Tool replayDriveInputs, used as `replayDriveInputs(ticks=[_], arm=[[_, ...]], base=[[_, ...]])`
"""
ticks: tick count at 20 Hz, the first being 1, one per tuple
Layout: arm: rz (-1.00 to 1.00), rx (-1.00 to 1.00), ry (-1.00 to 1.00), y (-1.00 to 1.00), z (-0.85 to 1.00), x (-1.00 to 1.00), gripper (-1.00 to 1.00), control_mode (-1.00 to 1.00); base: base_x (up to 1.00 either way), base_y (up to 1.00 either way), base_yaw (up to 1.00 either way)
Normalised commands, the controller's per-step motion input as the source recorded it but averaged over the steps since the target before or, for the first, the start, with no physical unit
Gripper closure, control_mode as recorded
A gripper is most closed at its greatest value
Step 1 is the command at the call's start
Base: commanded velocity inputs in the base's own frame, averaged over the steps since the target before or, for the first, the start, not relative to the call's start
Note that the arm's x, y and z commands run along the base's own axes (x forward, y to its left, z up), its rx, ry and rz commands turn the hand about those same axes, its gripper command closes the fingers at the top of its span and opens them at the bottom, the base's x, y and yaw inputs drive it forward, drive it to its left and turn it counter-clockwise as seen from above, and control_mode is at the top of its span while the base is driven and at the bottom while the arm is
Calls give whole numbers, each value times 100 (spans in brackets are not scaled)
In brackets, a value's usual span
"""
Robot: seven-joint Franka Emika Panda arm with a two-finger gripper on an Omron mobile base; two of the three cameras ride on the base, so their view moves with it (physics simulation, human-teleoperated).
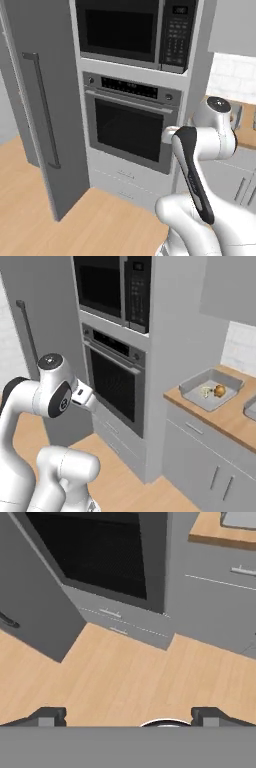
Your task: Place one mushroom and one chicken drumstick in each tupperware on the nearby counter, to pack two identical lunches.
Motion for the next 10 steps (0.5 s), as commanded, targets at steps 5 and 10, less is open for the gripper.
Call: replayDriveInputs(ticks=[5,10], arm=[[0,0,0,0,0,0,-100,100],[0,0,0,0,0,0,-100,100]], base=[[-6,100,28],[28,100,34]])
